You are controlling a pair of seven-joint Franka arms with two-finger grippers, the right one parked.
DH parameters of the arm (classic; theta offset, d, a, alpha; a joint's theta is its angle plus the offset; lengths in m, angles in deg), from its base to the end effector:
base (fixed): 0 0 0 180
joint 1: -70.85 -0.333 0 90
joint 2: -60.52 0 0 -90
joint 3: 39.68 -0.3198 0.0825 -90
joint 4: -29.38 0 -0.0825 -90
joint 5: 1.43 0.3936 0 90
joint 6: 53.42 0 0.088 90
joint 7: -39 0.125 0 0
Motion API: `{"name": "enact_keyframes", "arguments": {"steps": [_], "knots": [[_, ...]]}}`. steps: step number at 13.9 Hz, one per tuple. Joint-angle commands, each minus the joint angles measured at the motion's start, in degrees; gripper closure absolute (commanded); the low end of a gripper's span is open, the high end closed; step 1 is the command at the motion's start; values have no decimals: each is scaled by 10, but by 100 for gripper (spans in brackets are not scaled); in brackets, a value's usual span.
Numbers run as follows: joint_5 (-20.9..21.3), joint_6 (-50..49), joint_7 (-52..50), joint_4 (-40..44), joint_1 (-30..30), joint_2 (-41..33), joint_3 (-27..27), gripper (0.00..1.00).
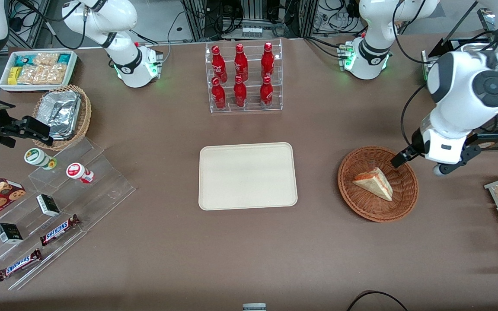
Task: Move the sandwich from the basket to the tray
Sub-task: 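Move the left gripper over the wrapped sandwich in the wicker basket, then lower the left gripper and close it on the sandwich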
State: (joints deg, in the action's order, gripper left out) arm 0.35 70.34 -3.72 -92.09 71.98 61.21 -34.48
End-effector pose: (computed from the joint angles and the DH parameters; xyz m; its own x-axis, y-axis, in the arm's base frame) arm 0.5517 -0.0594 0.3897 0.8143 0.5792 0.0375 0.5796 -0.8149 0.0003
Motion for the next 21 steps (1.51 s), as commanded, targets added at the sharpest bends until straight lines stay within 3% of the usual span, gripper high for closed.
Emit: {"name": "enact_keyframes", "arguments": {"steps": [1, 7, 21], "knots": [[-1, 59, -112, -47, 1, 3, -1, 0], [0, 111, -211, -54, 3, 62, 13, 0], [-5, 266, -251, -90, 4, 142, 19, 0]]}}
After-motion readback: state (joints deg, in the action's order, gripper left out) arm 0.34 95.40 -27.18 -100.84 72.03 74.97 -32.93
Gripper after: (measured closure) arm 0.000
